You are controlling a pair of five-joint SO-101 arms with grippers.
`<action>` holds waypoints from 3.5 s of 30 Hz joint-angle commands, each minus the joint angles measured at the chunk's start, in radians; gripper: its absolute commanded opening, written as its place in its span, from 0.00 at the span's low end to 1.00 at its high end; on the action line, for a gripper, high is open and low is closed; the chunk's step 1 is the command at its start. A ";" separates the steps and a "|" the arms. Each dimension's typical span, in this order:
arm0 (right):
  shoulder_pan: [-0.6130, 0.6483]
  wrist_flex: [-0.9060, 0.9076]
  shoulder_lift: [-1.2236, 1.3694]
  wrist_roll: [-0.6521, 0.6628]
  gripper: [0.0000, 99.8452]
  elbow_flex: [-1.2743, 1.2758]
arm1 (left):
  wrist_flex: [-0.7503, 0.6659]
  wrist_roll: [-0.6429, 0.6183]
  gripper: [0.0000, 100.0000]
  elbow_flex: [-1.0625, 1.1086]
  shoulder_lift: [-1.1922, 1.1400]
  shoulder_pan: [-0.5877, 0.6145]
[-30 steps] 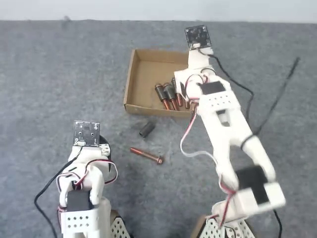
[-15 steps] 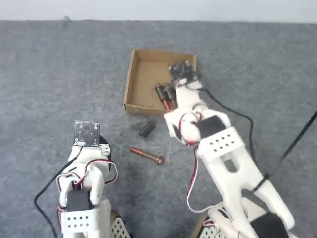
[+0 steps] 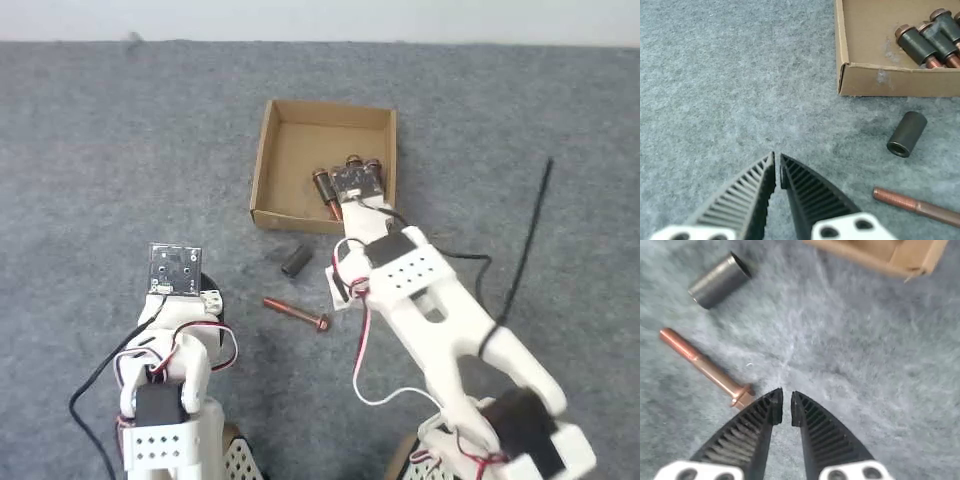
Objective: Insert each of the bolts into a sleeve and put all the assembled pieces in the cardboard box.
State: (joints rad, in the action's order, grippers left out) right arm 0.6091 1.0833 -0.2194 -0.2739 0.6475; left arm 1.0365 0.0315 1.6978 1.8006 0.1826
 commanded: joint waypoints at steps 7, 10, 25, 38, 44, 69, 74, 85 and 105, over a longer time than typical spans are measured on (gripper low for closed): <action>0.142 -0.019 0.058 -0.236 0.01 -0.206 | 0.008 0.008 0.01 -0.013 0.012 -0.002; 0.139 -0.082 0.091 -0.267 0.01 -0.222 | 0.008 0.008 0.01 -0.013 0.012 0.000; 0.143 -0.297 0.196 -0.276 0.14 -0.224 | 0.002 0.006 0.01 -0.013 0.012 0.044; 0.140 -0.288 0.372 -0.453 0.12 -0.358 | 0.002 0.006 0.01 -0.013 0.012 0.041; 0.139 -0.295 0.427 -0.473 0.13 -0.379 | 0.002 0.006 0.01 -0.013 0.012 0.041; 0.104 -0.180 0.487 -0.433 0.01 -0.460 | 0.002 0.006 0.01 -0.013 0.012 0.041; 0.081 -0.001 0.357 -0.353 0.01 -0.453 | 0.002 0.006 0.01 -0.013 0.012 0.041; -0.208 0.328 0.096 0.002 0.01 -0.411 | 0.000 0.008 0.01 -0.013 0.012 0.041; -0.644 -0.058 -0.114 0.109 0.01 0.153 | 0.000 0.008 0.01 -0.013 0.012 0.041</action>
State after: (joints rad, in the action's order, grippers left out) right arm 0.0199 1.0971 -0.2532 -0.1803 0.7702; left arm 1.0365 0.0315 1.6978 1.8006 0.2209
